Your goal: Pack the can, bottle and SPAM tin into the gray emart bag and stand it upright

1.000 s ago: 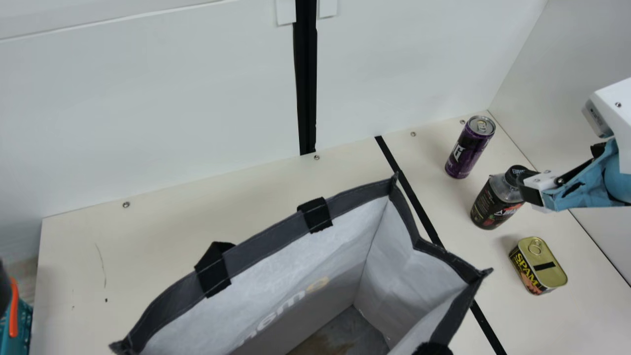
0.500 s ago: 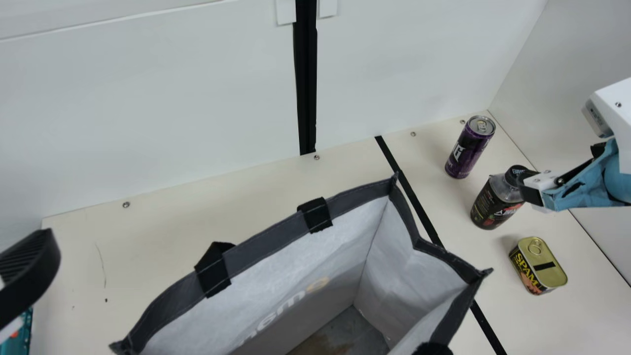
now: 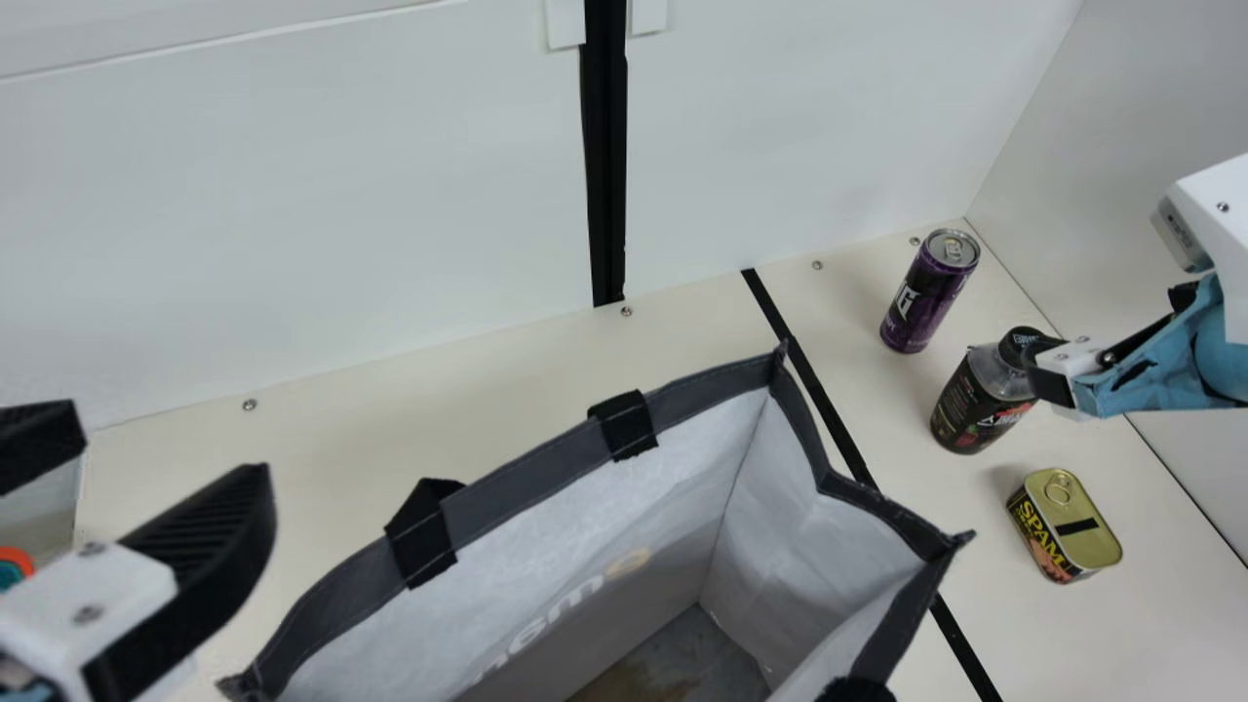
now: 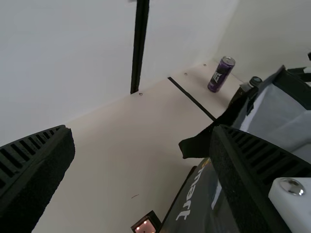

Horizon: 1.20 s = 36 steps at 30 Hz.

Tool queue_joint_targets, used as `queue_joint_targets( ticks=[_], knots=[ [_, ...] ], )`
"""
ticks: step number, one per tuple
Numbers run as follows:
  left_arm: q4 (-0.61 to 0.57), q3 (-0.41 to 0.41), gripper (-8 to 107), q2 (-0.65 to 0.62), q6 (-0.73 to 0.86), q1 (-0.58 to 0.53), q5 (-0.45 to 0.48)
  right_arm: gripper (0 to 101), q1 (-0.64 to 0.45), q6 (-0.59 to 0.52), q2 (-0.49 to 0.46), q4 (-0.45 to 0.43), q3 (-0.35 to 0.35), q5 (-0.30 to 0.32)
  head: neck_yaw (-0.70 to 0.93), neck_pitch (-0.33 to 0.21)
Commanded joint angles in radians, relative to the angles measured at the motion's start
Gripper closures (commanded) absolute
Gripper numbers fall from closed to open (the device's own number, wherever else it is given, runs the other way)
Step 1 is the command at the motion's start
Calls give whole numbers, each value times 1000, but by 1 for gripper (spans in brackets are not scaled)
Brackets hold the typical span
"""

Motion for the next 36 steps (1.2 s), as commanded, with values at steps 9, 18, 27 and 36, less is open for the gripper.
queue_joint_targets(
  ticks=[9,18,27,36],
  knots=[
    [57,-32,9,42,-21,-163,0,6,0,0,0,1,0,0,-1,-23],
    [119,-70,9,101,-57,-295,0,6,0,0,0,1,0,0,-1,-23],
    [172,-49,9,151,-82,-386,-48,6,0,0,0,1,0,0,-1,-23],
    [209,-13,9,193,-104,-439,-95,6,0,0,0,1,0,0,-1,-23]
  ],
)
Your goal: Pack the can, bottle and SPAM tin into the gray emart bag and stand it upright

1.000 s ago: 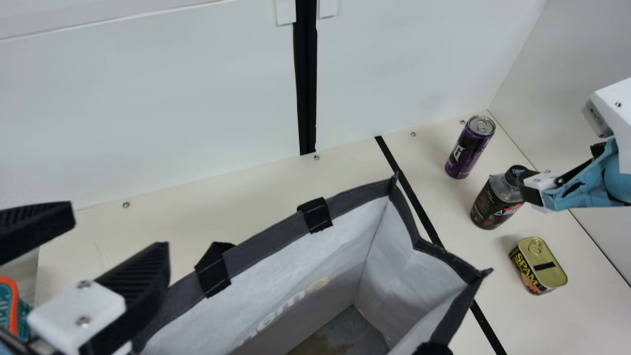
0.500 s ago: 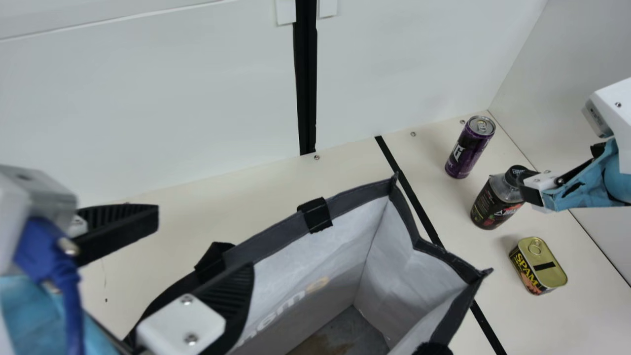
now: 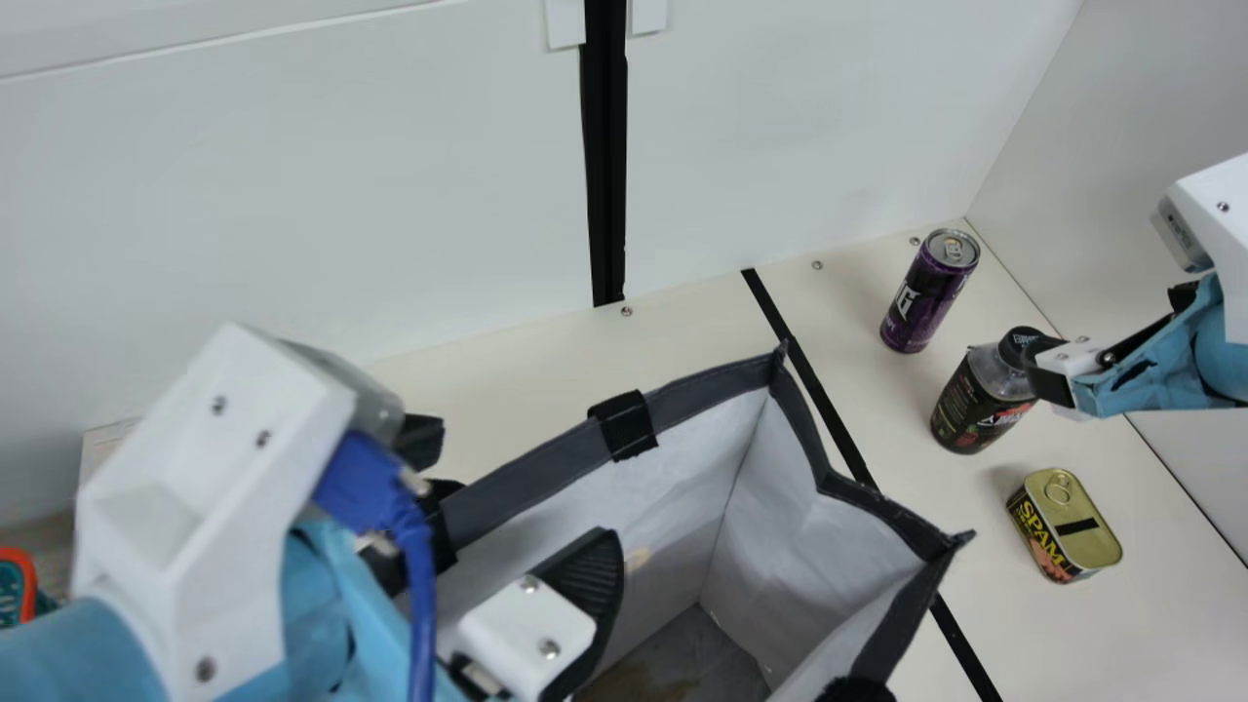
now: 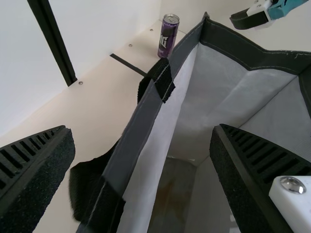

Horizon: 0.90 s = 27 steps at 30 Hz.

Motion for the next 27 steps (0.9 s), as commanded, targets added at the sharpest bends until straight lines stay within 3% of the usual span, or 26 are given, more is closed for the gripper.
queue_joint_targets(
  ticks=[1,13,27],
  knots=[
    [8,7,9,9,-4,-8,-7,6,0,0,0,0,0,0,-2,-23],
    [39,45,9,53,-29,-29,-35,6,0,0,0,0,0,0,-2,-23],
    [94,99,102,35,-98,-38,-34,6,0,0,0,0,0,0,-2,-23]
  ],
)
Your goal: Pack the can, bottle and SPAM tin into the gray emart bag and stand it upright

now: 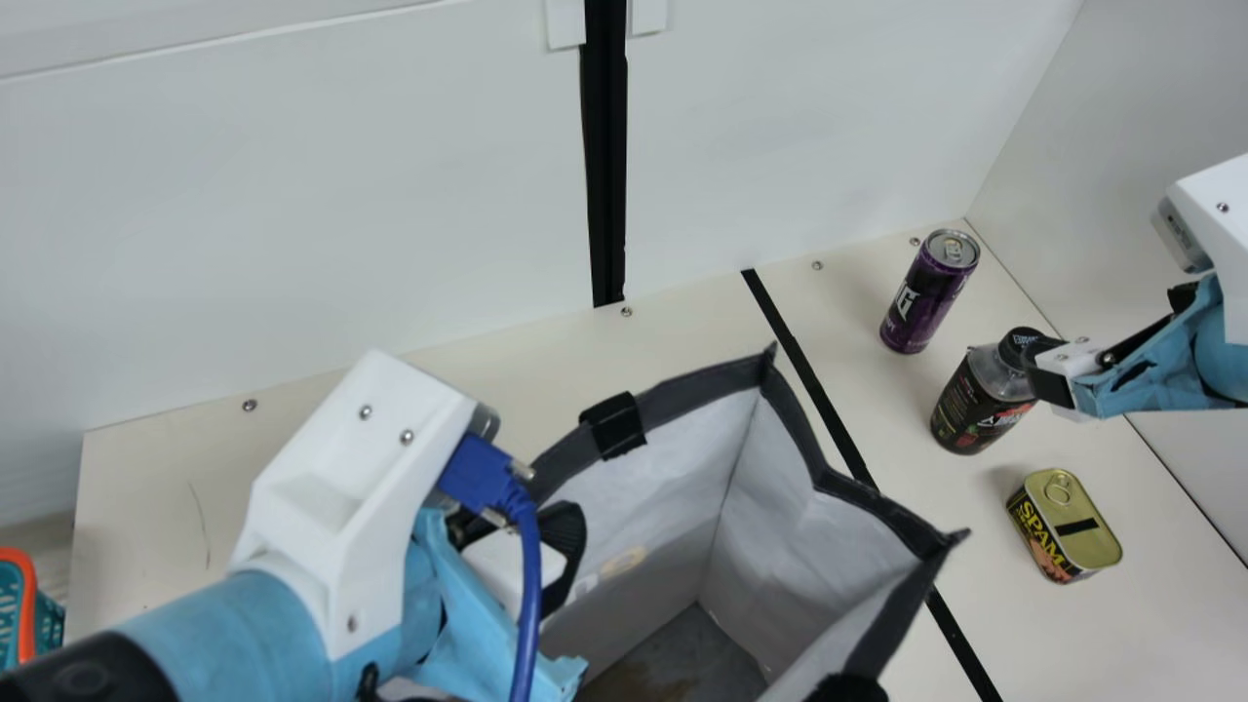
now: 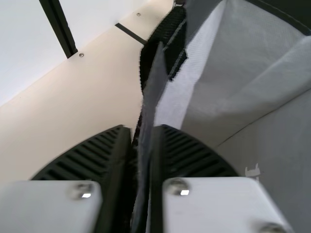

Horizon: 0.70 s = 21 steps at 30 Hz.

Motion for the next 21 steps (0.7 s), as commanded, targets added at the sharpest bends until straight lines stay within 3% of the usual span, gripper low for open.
queue_joint_targets(
  ticks=[1,10,21],
  knots=[
    [21,9,107,-9,-18,-4,0,6,0,0,0,0,0,0,-2,-23],
    [209,47,107,-74,-141,-50,-5,6,0,0,0,0,0,0,-2,-23],
    [449,32,107,-130,-295,-96,49,6,0,0,0,1,0,0,-2,-23]
  ],
)
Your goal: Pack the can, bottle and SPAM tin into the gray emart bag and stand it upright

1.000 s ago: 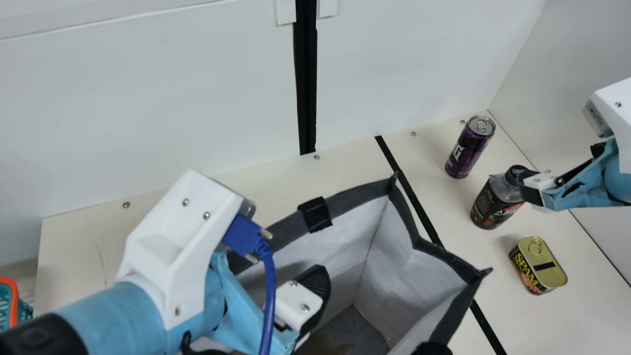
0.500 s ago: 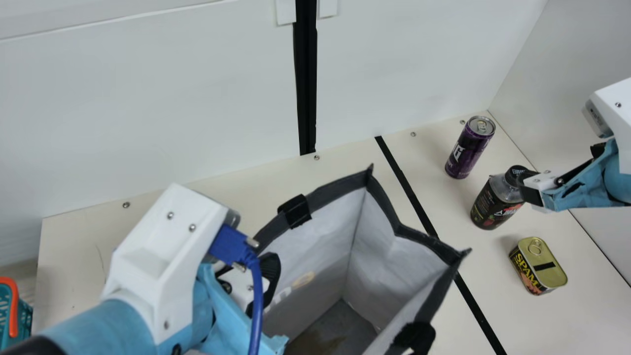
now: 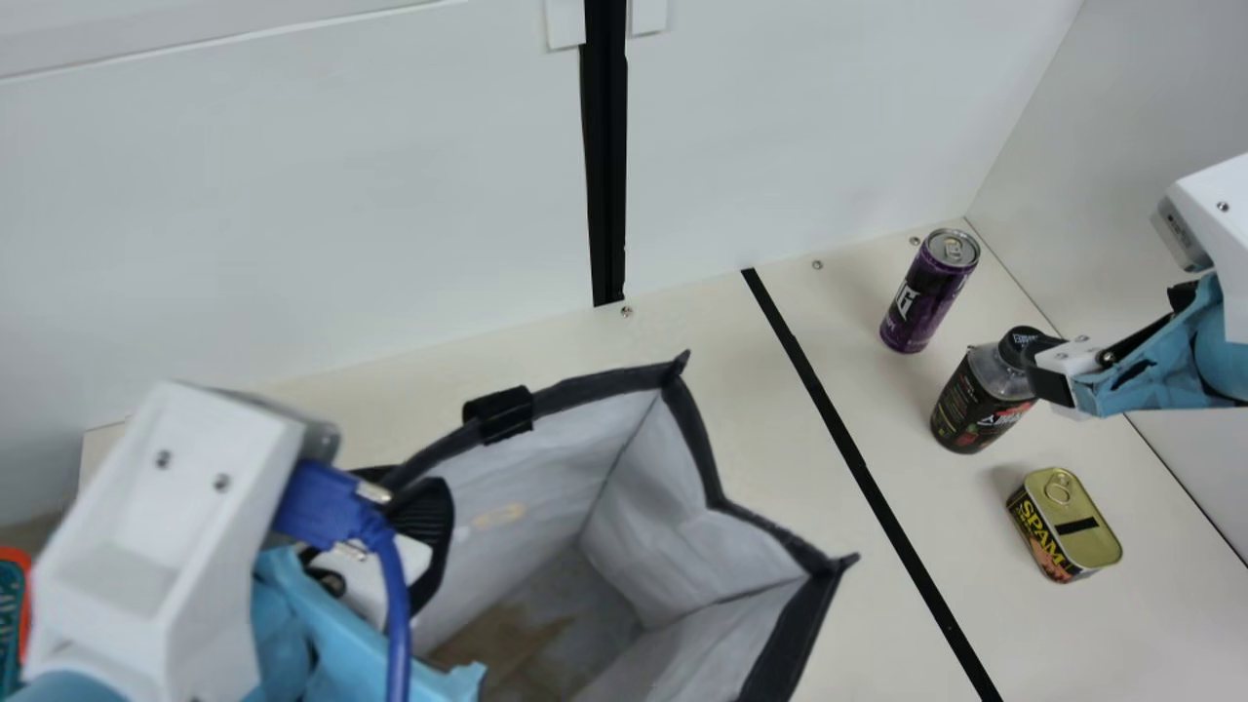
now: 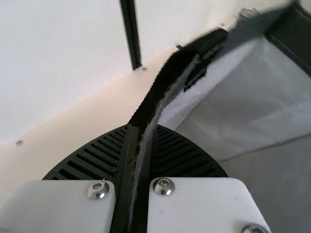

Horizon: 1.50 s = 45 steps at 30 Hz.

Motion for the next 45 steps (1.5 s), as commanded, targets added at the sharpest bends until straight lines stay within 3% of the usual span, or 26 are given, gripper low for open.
queue_joint_targets(
  ticks=[1,10,25,35,45],
  knots=[
    [77,-3,107,-4,-27,-4,15,6,0,0,0,0,0,0,-1,-23],
    [290,4,107,-38,-120,-12,85,6,0,0,0,0,0,0,-1,-23],
    [560,164,107,-109,-225,59,85,6,0,0,0,0,0,0,-1,-23],
    [628,273,107,-120,-311,30,85,6,0,0,0,0,0,0,-1,-23],
    [577,358,107,-93,-408,-45,85,6,0,0,0,0,0,0,-1,-23]
  ],
)
